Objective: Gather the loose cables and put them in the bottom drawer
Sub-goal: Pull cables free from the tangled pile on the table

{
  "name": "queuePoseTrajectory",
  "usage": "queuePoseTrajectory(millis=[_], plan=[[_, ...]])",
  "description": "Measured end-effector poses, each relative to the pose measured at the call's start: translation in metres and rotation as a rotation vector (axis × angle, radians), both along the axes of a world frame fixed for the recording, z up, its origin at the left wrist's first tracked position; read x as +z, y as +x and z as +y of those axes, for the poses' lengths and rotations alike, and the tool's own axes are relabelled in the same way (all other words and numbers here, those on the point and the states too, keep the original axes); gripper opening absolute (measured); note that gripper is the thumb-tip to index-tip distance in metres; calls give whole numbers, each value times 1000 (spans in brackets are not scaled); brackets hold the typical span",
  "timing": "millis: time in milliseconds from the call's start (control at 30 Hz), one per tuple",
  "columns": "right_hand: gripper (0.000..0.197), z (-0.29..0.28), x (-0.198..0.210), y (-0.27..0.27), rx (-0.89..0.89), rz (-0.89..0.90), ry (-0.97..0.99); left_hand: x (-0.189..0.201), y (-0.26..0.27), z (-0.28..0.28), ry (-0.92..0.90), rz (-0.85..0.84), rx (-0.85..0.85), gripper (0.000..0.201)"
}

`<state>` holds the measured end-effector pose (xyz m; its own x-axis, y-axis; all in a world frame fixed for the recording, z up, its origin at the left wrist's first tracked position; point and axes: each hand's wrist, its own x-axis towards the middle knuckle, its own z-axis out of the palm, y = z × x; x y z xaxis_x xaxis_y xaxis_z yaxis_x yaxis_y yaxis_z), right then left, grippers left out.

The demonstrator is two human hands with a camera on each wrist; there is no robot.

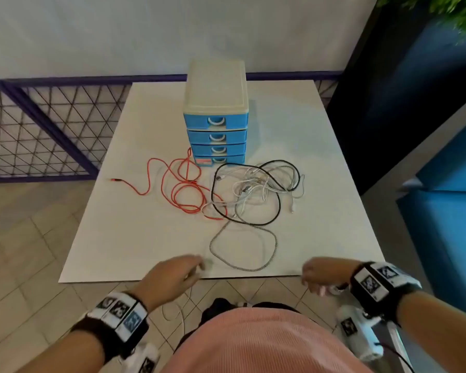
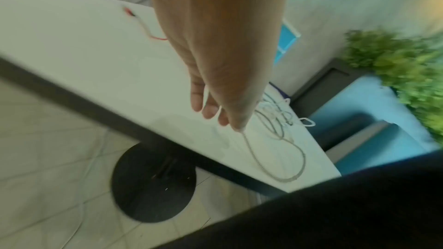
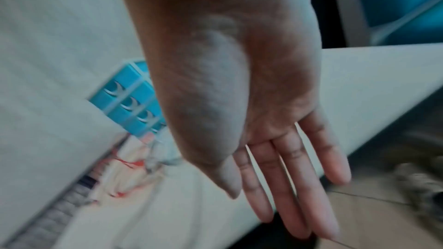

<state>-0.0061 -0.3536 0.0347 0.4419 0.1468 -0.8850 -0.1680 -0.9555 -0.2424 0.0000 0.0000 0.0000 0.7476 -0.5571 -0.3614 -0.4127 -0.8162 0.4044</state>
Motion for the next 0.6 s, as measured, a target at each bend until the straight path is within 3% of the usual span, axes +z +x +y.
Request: queuePoseTrajectory(millis=[133, 233, 300, 433, 533, 600], plan=[[23, 39, 32, 54, -23, -219, 290, 3, 44, -25, -24, -269, -189, 33], [23, 69, 51, 84, -30, -330, 391, -5, 56, -33, 149, -249, -282, 22], [24, 83, 60, 99, -35, -378, 401, -1, 64, -36, 162, -173, -281, 18], [28, 103, 73, 119, -50, -511, 432, 45, 87, -49, -196, -93, -62, 12], [48, 121, 88, 126, -170, -529, 528, 90, 109, -60, -463, -148, 182, 14], [50, 130, 99, 131, -269, -526, 598, 115, 123, -66, -626, -110, 365, 11]])
